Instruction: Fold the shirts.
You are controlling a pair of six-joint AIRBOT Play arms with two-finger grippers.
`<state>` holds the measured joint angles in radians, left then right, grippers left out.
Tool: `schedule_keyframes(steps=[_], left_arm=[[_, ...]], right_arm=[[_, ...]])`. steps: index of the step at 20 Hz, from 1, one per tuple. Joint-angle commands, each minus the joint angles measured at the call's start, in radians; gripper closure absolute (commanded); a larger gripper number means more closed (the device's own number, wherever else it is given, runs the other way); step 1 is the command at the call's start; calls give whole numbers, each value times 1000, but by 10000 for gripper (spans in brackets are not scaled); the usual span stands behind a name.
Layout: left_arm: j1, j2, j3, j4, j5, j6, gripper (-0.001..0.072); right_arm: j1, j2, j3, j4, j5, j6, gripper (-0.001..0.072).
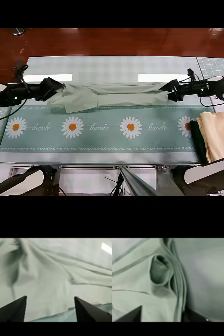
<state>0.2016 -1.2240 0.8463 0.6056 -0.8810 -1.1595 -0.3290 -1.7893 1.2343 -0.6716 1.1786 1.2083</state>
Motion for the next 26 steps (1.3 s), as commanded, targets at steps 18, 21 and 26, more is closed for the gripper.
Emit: schedule_keyframes(steps=[18,21,26], left_arm=[[-914,-612,654,162,95,-386,681],[-1025,-727,761,99,76,-431,681],[-1058,-770,847,39,2,-423,679]], right_arm=[[14,1019,-295,-138,141,111,685],[70,1079,-295,-139,143,144,685],[161,1077,-295,-148,99,161,685]])
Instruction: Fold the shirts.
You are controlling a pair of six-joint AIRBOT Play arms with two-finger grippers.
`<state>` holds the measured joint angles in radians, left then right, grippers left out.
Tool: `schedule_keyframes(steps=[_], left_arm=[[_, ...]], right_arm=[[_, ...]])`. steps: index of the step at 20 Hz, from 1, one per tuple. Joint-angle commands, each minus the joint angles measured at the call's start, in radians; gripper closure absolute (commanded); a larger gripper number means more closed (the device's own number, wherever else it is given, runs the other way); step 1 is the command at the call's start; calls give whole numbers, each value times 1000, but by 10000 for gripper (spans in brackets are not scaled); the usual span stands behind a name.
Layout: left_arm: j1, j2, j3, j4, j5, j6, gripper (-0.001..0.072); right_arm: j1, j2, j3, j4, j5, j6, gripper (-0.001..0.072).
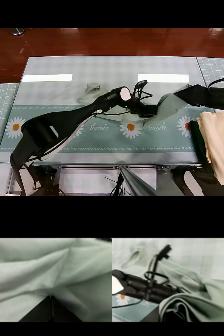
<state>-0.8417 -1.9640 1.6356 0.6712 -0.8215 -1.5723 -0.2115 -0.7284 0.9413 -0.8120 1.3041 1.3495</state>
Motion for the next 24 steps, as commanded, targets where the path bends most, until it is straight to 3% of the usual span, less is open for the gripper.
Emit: schedule_keyframes(steps=[1,7,9,14,17,19,23,24], left_arm=[[35,-10,69,-24,-93,15,679],[506,233,15,152,-385,55,678],[660,369,-66,159,-460,150,678],[940,835,-515,163,-409,251,678],[1028,1155,-829,157,-341,259,678],[1042,1331,-983,143,-309,216,678],[1041,1538,-1124,140,-304,137,678],[1041,1554,-1134,138,-304,135,678]], right_arm=[[45,16,-1,-6,-29,22,685],[118,-47,81,-6,-27,27,685],[222,-148,153,-6,-42,27,685],[520,-545,472,-2,-135,27,685],[646,-805,679,3,-150,37,685],[698,-951,776,7,-178,44,685],[763,-1169,883,16,-206,69,683],[771,-1201,896,24,-209,61,651]])
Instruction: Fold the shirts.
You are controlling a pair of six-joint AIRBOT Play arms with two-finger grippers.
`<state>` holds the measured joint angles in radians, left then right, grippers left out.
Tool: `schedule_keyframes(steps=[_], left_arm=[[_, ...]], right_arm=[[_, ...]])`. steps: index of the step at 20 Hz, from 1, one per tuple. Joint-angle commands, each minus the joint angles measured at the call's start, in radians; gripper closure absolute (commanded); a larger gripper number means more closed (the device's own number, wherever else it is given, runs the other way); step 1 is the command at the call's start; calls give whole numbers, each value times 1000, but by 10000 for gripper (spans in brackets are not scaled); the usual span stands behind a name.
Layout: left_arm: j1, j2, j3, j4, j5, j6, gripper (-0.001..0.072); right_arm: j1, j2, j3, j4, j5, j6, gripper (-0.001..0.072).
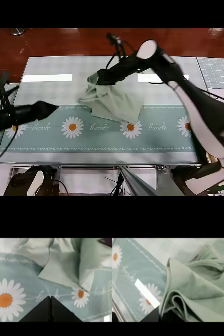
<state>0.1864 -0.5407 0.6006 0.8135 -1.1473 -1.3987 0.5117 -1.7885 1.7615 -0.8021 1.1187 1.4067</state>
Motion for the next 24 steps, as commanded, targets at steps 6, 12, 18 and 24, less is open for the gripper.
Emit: schedule_keyframes(steps=[6,12,18,24], left_arm=[[13,99,-101,-13,70,-38,678],[13,88,-101,-13,82,-38,678],[13,88,-102,-12,84,-34,678],[13,88,-102,-10,173,-35,678]], right_arm=[[-94,-126,156,158,227,-32,88],[-506,265,79,-11,431,-114,91],[-692,838,-802,-294,-55,82,91],[-542,841,-1321,94,-373,79,91]])
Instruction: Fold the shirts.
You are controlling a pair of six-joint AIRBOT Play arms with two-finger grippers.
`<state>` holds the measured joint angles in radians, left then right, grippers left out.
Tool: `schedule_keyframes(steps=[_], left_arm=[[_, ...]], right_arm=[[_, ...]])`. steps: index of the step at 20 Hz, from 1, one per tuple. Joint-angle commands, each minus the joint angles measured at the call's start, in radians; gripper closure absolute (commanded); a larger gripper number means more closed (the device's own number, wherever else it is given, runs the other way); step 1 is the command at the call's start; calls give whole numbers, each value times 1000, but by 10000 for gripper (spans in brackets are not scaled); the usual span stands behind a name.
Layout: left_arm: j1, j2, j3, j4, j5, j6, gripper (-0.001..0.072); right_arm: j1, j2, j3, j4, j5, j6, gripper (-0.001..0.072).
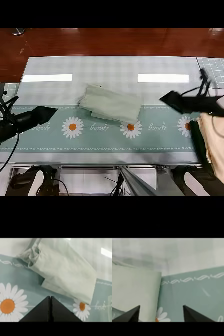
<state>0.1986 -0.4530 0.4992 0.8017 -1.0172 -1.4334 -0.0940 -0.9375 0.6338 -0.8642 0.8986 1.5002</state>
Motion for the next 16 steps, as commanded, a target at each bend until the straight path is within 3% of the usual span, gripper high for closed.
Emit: schedule_keyframes(steps=[1,7,10,11,13,16], left_arm=[[0,0,0,2,48,-1,678],[0,0,0,2,46,0,678],[0,0,0,2,47,0,678],[0,0,0,2,47,0,678],[0,0,0,2,46,0,678],[0,0,0,2,46,0,678]], right_arm=[[108,-72,-185,188,-148,-50,91],[208,-418,-11,390,-77,-216,91],[263,-546,117,413,-30,-238,112],[282,-579,167,414,-23,-238,235],[303,-619,279,411,17,-291,681],[298,-626,523,316,137,-278,685]])
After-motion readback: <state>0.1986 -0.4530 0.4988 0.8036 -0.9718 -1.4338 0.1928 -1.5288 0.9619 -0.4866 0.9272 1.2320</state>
